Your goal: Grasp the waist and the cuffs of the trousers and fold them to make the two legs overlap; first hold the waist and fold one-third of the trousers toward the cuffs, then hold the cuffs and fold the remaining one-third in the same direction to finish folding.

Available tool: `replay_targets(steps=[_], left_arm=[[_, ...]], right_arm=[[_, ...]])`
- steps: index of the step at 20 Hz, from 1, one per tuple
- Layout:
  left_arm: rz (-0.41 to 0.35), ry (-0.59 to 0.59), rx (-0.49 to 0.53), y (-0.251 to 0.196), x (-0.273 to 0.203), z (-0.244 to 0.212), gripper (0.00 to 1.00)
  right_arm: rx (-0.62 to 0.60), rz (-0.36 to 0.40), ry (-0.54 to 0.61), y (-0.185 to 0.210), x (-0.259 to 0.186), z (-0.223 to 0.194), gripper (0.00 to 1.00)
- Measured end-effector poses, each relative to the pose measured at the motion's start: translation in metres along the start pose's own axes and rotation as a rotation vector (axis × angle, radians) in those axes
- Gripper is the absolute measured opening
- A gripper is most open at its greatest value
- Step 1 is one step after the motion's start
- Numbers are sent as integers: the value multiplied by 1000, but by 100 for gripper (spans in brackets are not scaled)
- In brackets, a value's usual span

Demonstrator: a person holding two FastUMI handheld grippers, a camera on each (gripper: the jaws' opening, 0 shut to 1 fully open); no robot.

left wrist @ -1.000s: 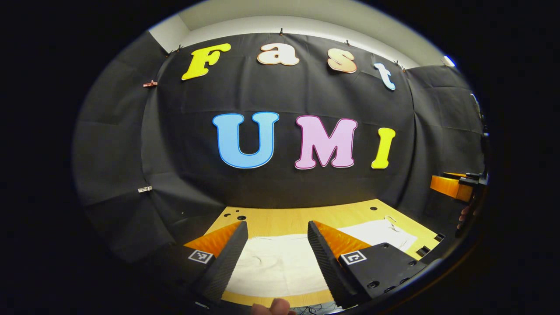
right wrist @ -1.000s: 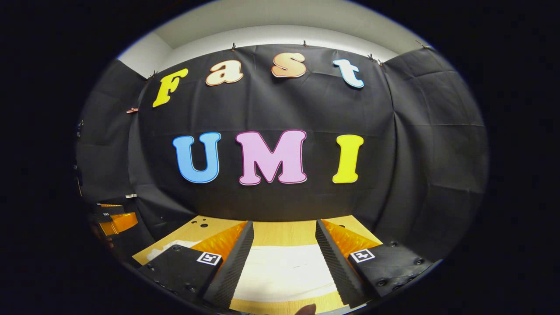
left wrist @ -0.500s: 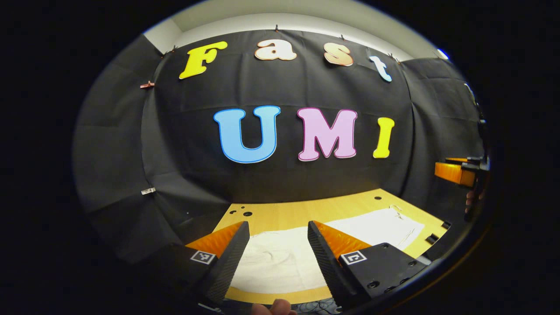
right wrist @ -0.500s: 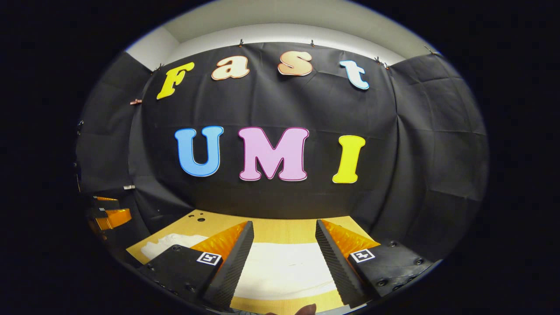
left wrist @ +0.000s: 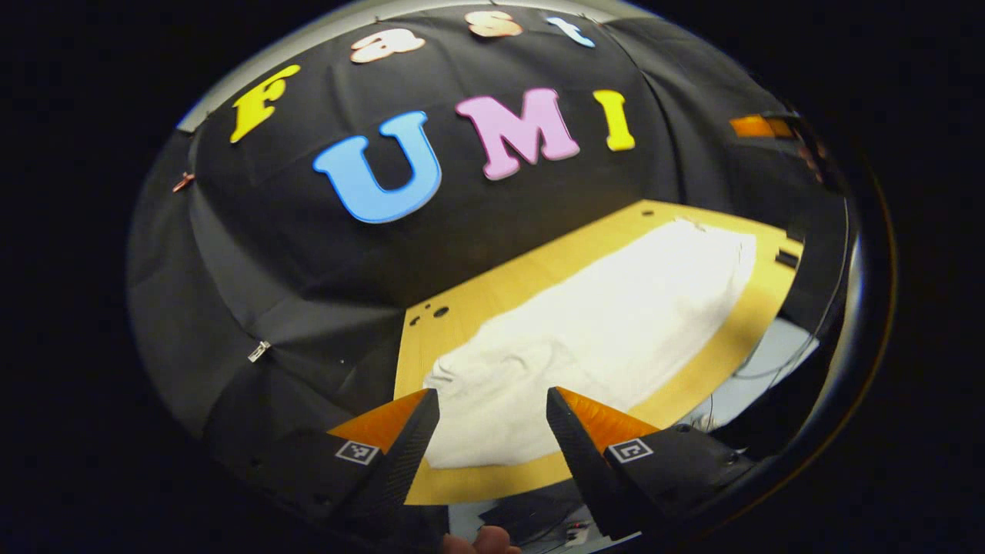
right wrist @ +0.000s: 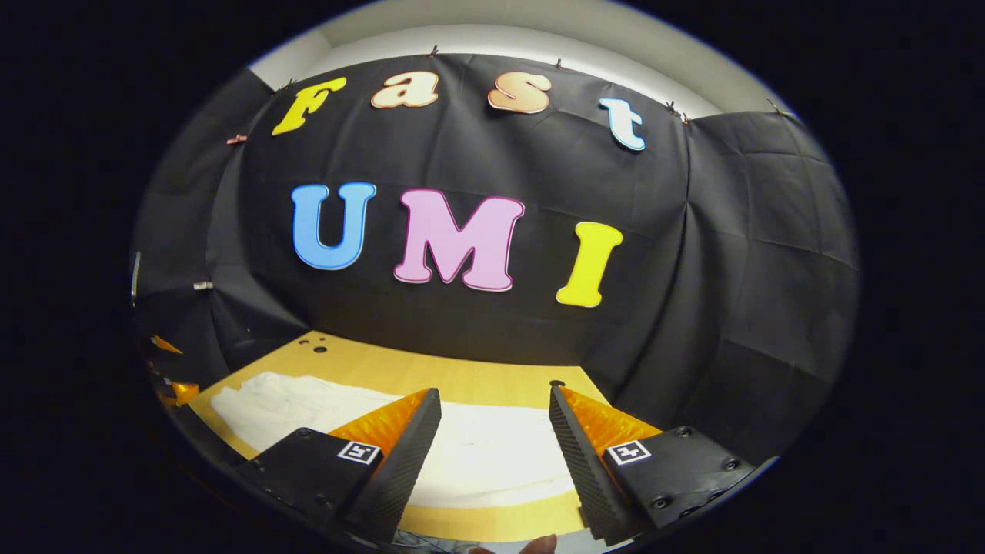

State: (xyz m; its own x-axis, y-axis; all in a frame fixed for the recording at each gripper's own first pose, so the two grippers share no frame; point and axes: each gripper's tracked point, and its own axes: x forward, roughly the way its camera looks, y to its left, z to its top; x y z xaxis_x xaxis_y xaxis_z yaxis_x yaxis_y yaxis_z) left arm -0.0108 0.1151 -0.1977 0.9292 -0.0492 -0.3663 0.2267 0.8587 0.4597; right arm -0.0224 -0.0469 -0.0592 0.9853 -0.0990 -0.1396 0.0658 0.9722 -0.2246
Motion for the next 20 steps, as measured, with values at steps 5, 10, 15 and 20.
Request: replay_targets(steps=[5, 10, 15, 20], left_arm=[[-52, 138, 229, -2, 42, -81, 92], [-138, 232, 480, -11, 84, -140, 92], [-186, 287, 535, -15, 109, -155, 92], [-226, 311, 601, -10, 139, -148, 87]], right_arm=[[-78, -45, 92, -39, 4, -44, 91], [-60, -97, 182, -69, 8, -82, 91], [-75, -124, 225, -86, 11, -98, 91], [-54, -137, 244, -94, 26, -106, 91]])
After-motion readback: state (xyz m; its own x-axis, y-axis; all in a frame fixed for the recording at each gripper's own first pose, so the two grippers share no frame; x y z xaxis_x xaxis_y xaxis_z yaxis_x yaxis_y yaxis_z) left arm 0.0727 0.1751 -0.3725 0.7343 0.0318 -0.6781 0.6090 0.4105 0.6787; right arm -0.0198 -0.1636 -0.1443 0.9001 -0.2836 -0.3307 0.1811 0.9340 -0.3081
